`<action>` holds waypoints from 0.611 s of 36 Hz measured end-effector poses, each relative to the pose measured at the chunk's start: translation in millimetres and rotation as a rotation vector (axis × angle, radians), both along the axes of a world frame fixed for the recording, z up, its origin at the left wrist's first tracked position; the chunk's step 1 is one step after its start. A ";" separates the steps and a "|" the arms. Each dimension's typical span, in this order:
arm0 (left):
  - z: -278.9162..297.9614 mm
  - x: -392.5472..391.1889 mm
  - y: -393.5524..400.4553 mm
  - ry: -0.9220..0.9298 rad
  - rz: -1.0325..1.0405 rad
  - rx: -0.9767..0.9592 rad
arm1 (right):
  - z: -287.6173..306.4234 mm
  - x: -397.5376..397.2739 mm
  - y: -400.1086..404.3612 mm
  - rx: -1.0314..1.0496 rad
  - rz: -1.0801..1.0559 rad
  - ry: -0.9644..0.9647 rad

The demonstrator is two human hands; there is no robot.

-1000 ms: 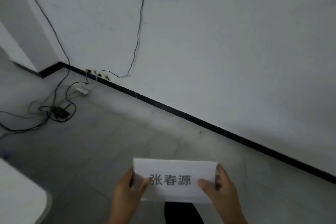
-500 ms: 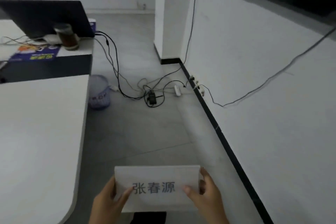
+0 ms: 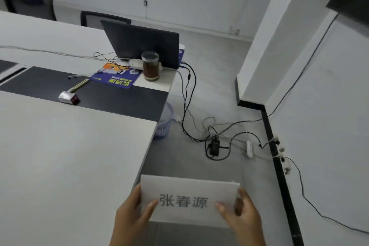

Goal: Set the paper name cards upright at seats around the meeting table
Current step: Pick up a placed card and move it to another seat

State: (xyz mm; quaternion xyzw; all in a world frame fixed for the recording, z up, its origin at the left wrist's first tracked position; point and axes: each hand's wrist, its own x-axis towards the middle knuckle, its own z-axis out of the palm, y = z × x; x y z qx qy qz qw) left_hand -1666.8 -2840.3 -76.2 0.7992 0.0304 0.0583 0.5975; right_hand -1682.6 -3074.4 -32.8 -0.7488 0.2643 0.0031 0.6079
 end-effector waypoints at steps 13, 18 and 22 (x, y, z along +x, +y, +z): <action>-1.3 101.7 18.5 -0.030 0.851 -0.057 | -10.6 248.9 66.4 0.040 0.774 -0.083; -5.4 112.3 34.0 0.066 1.125 -0.096 | -7.1 299.6 123.6 0.034 1.109 -0.110; -2.4 104.7 51.7 0.094 1.306 -0.148 | -13.1 309.8 169.3 0.012 1.308 -0.068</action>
